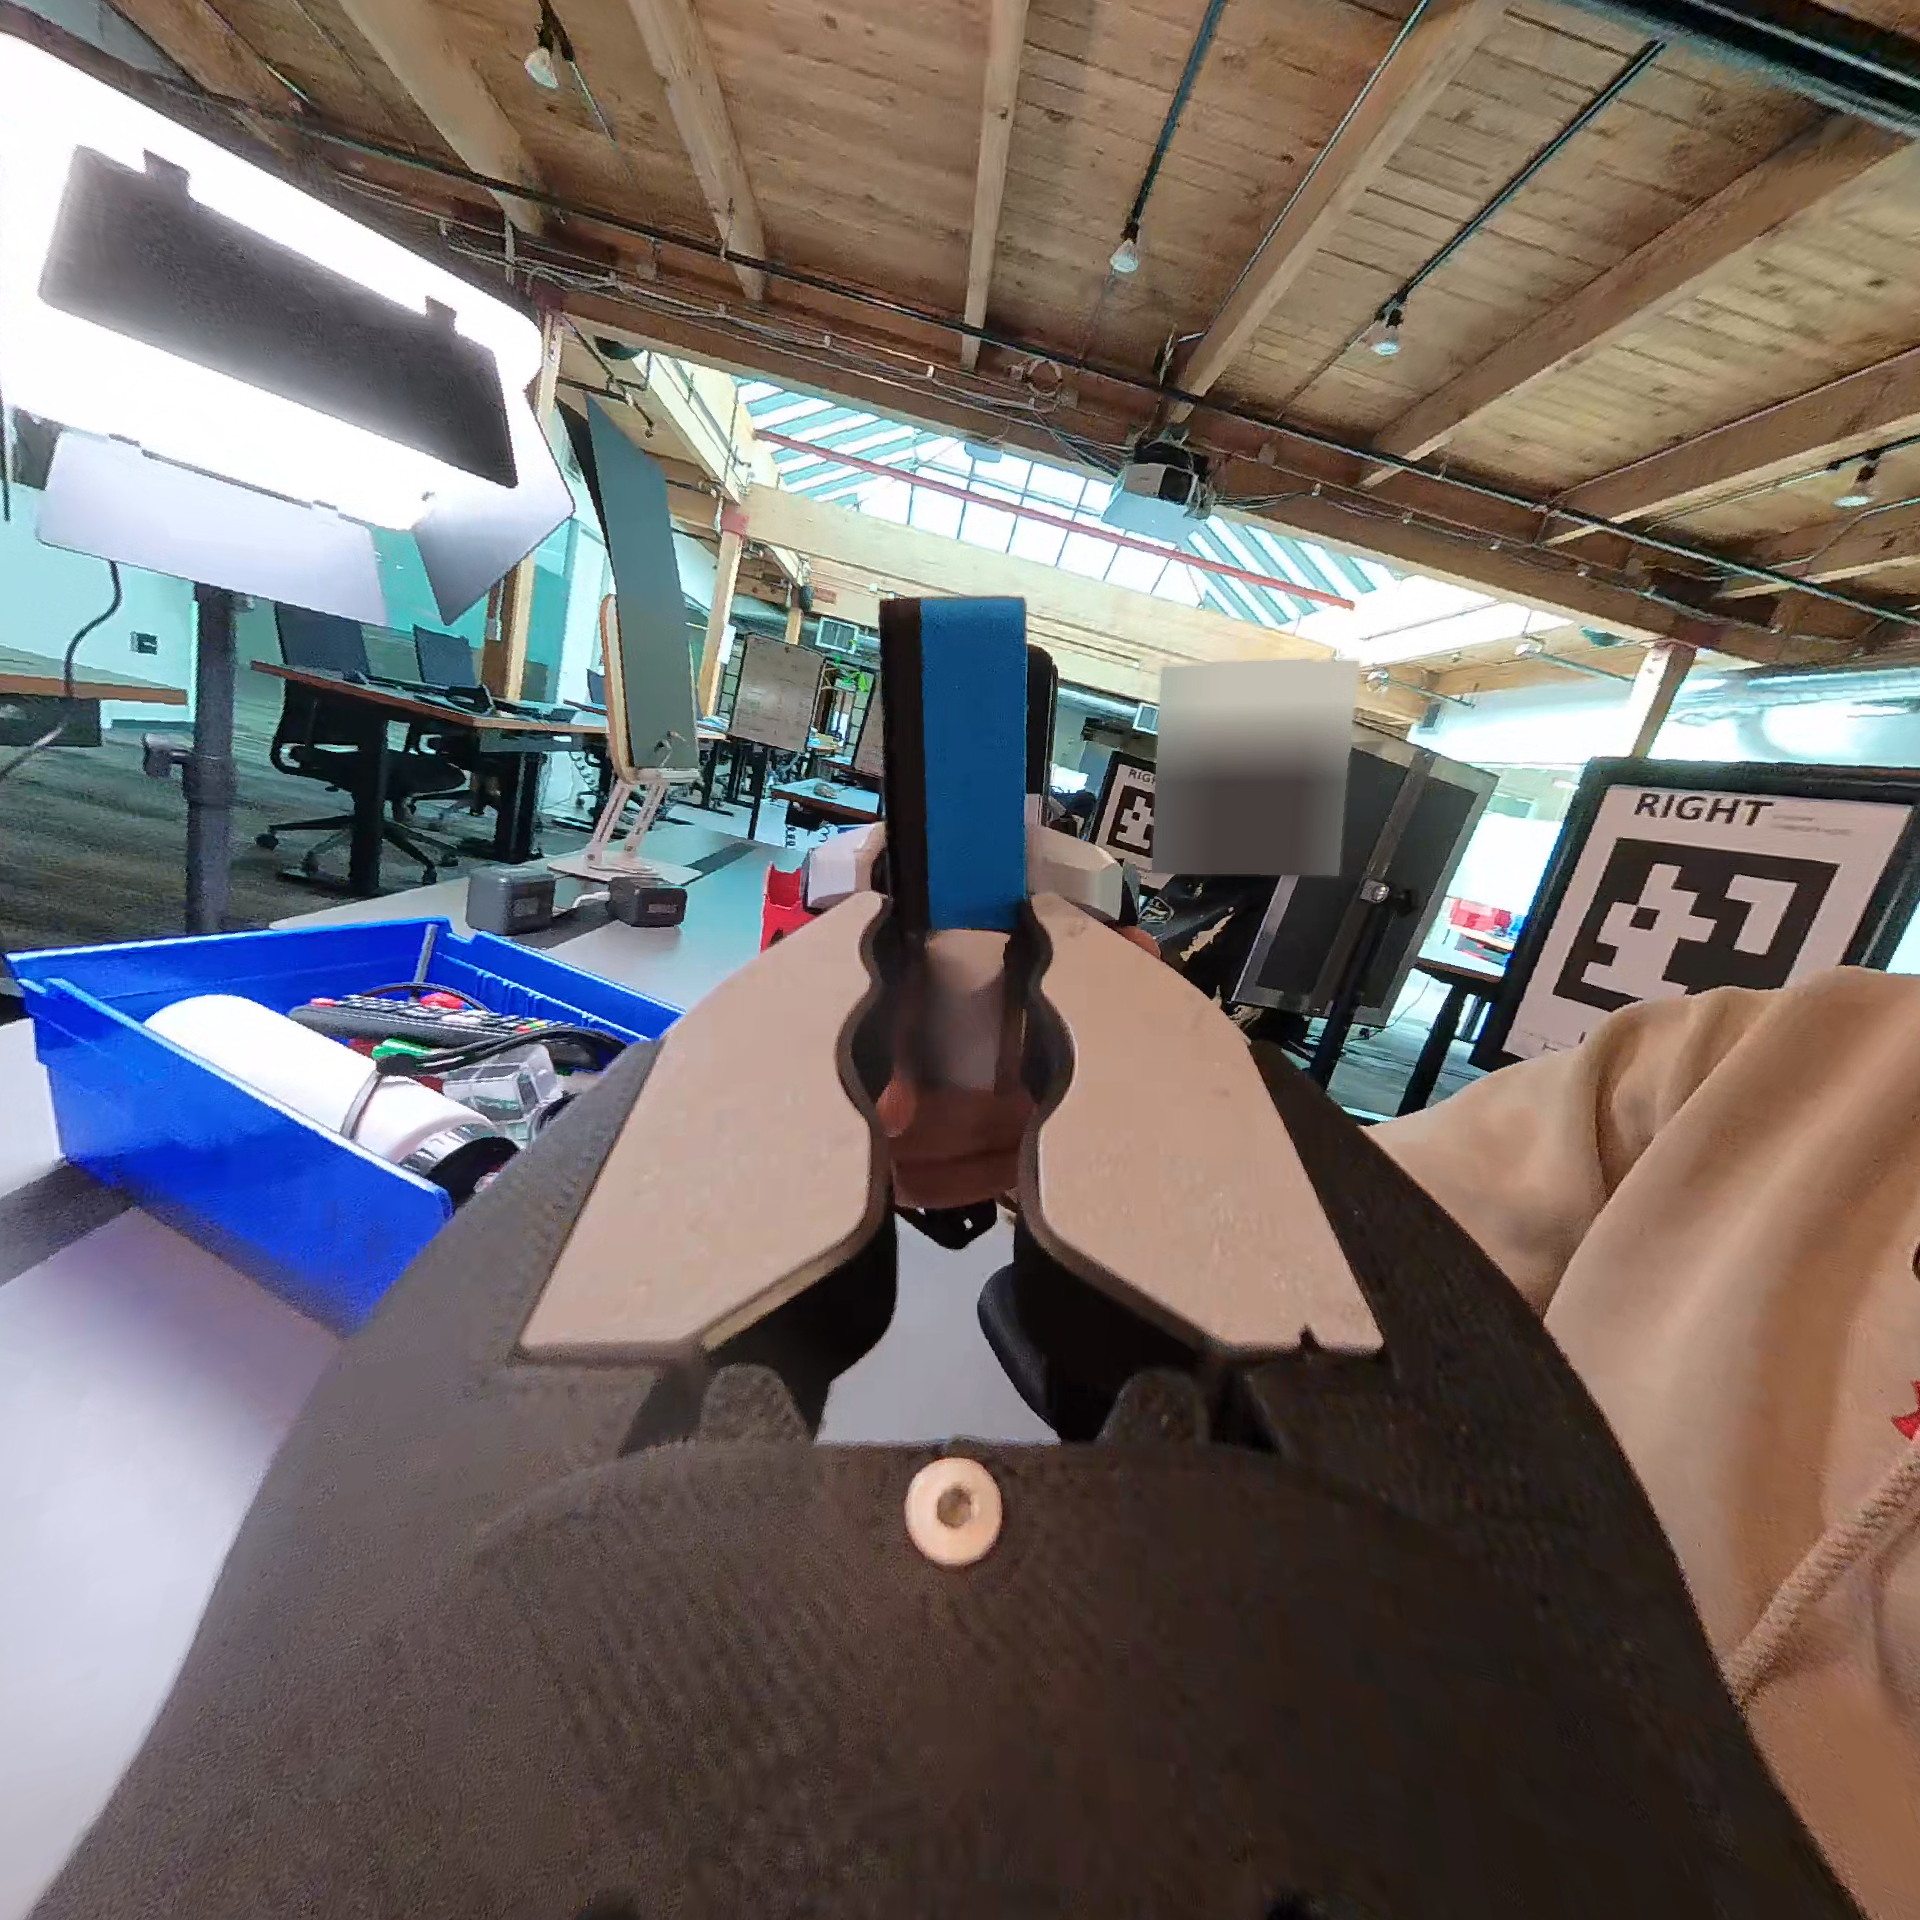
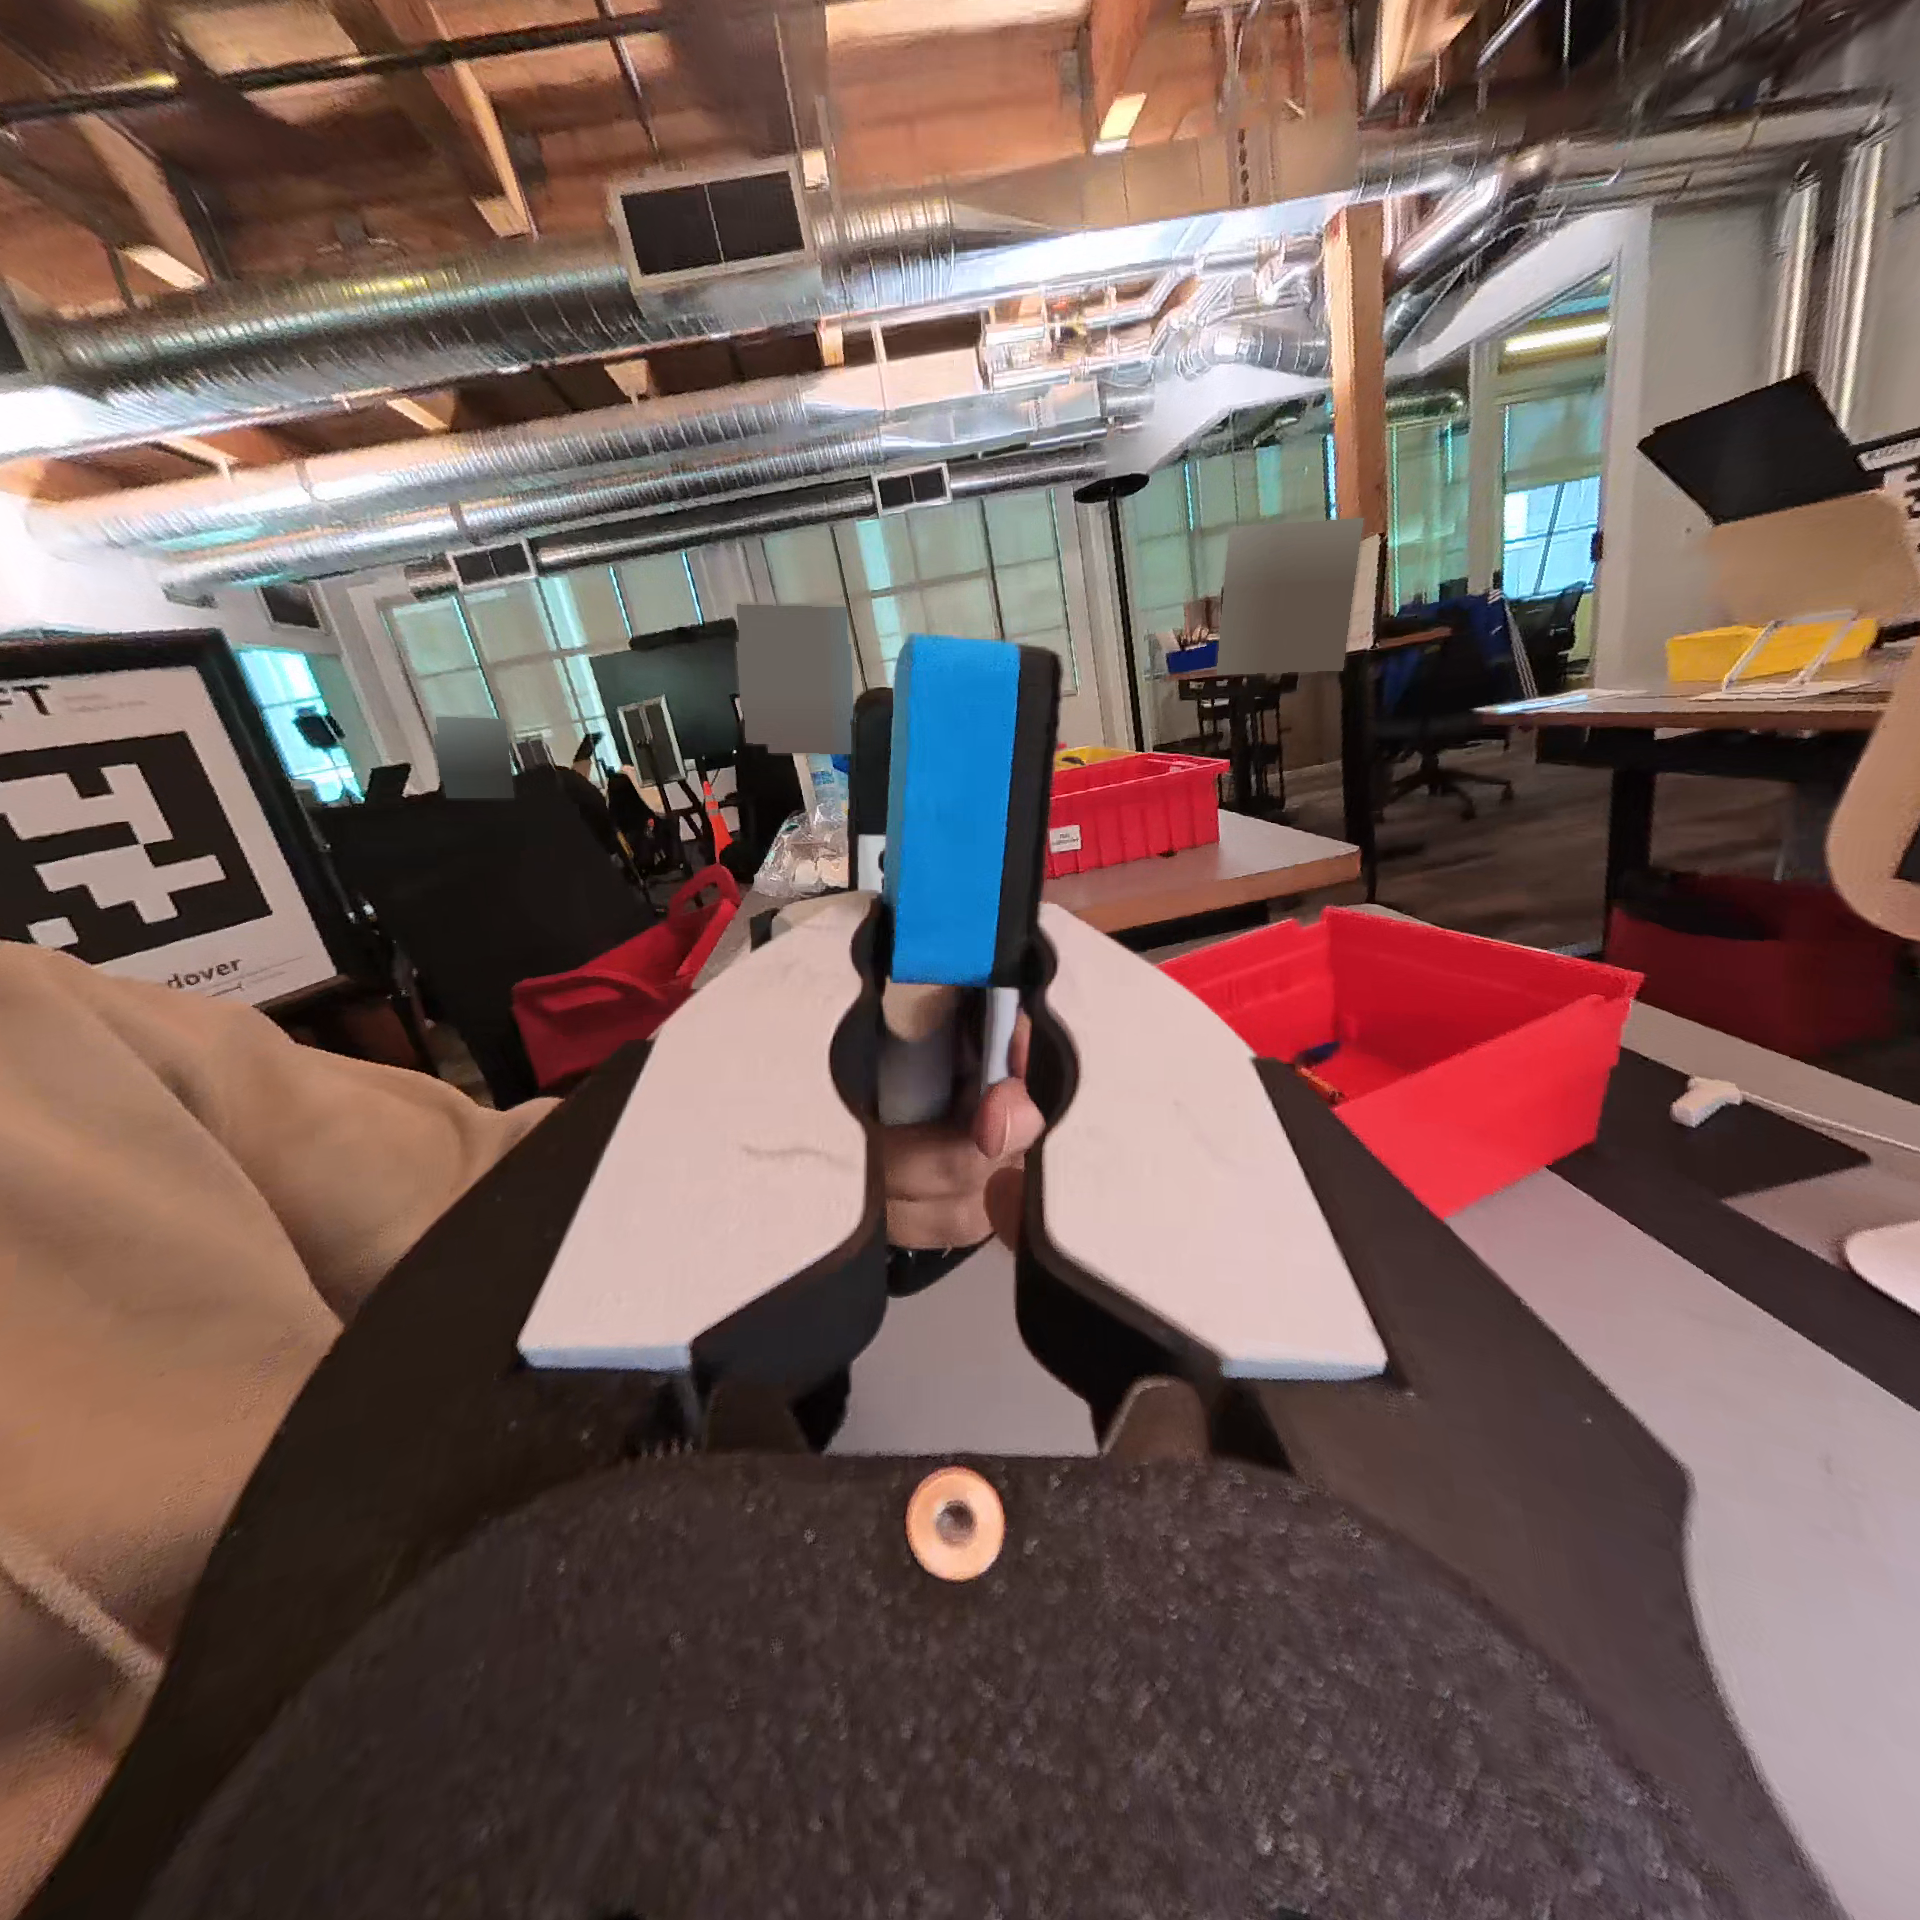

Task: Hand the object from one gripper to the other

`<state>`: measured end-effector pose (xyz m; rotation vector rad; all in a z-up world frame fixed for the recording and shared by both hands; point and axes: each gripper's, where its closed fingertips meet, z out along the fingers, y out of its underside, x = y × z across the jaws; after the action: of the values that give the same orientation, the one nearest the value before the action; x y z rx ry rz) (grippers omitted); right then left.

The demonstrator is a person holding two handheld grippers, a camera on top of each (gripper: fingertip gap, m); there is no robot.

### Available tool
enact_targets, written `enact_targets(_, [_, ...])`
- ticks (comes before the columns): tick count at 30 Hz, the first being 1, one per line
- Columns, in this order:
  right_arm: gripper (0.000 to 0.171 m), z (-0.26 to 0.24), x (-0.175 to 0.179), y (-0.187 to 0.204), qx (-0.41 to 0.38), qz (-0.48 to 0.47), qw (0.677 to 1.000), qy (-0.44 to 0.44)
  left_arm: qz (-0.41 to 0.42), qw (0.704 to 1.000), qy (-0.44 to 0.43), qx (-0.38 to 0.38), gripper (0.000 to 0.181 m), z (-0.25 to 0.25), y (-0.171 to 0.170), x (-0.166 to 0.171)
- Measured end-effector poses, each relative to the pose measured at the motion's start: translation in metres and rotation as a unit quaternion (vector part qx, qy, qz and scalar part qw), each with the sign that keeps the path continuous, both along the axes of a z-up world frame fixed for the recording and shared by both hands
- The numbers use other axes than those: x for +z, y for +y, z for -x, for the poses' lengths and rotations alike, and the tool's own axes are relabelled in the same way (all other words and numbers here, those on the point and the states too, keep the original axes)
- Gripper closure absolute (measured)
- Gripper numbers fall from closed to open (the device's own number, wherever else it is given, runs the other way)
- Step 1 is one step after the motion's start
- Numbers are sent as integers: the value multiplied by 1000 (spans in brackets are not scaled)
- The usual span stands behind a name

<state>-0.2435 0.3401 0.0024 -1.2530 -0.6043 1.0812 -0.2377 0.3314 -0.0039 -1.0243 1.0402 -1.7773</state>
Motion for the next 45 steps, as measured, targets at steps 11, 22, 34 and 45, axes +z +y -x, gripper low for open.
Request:
enact_targets(11, [148,3,10,-5,-17,-22,999,39,21,999,-49,7,160,8,-1,14])
enact_targets(22, [148,1,-1,-6,16,-15,1000,-12,-10,997,75,-28,161,14,2,2])
enact_targets(34, [148,4,7,-6,8,-18,991,133,-15,999,37,-2,161,8,-3,8])
enact_targets(45, [149,-1,17,-15,11,-43,994,103,-12,999,40,-18,150,16,-4,13])
